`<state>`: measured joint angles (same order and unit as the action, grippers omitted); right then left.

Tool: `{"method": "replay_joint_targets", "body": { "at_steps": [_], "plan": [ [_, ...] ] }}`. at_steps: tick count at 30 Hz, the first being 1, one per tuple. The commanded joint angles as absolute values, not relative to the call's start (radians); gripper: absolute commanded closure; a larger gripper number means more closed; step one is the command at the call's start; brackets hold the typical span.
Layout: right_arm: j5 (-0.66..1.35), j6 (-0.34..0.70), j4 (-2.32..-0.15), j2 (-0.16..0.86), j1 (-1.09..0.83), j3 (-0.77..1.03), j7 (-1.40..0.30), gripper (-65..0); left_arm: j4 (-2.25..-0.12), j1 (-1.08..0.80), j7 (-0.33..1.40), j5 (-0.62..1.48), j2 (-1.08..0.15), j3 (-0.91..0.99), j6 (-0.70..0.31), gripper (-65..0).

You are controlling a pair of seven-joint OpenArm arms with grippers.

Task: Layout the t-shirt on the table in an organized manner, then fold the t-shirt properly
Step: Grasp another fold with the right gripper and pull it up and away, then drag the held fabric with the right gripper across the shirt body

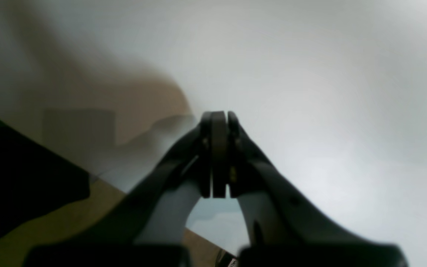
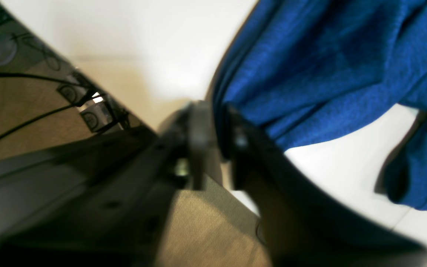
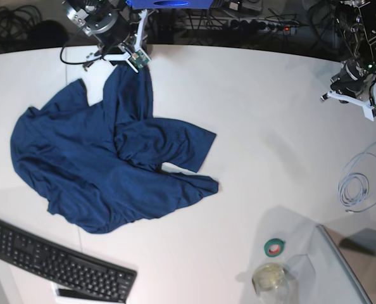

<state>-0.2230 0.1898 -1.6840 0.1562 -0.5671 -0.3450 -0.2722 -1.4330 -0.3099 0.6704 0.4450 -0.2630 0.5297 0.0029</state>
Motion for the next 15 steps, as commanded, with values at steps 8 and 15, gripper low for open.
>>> {"method": "replay_joint_targets", "body": {
  "at_steps": [8,15],
  "plan": [
    [-0.223,0.176,-1.710,0.097,-0.430,-0.375,-0.295,-37.7,-1.448,-0.314,0.657,0.444,-0.278,0.538,0.004,0.0],
    [-0.222,0.174,-1.468,-0.005,-0.232,-0.366,-0.364,-37.7,-1.448,-0.318,0.657,0.444,-0.278,0.536,0.004,0.0]
  ]
}}
